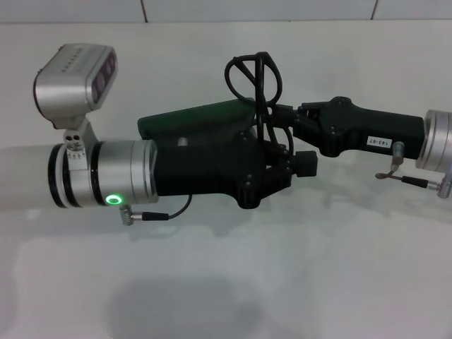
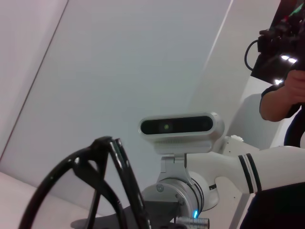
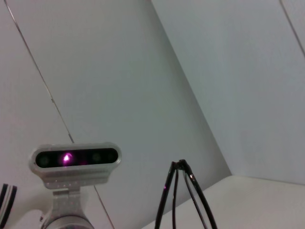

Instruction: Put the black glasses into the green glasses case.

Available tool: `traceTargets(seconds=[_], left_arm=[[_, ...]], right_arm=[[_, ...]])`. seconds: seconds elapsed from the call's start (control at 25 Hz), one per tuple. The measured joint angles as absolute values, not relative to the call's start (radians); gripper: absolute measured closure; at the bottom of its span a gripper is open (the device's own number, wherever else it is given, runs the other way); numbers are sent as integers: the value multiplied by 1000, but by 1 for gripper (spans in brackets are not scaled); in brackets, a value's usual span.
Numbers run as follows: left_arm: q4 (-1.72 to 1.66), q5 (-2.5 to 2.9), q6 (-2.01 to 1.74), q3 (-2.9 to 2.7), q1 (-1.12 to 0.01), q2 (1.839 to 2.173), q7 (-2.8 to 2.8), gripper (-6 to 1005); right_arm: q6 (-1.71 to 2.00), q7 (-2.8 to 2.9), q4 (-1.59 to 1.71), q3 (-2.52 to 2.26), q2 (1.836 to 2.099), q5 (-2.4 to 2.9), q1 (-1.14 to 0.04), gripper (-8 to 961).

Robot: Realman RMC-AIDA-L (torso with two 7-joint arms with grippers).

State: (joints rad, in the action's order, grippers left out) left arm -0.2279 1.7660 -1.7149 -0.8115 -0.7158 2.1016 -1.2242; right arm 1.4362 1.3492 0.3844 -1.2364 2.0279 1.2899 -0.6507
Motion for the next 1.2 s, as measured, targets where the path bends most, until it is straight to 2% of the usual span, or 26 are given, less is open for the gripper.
traceTargets(seconds=[1.2], left_arm=[[-204, 1768, -1704, -813, -736, 2103, -1224, 1000]], right_arm=[[1503, 1341, 388, -1242, 2027, 1287, -666, 923]])
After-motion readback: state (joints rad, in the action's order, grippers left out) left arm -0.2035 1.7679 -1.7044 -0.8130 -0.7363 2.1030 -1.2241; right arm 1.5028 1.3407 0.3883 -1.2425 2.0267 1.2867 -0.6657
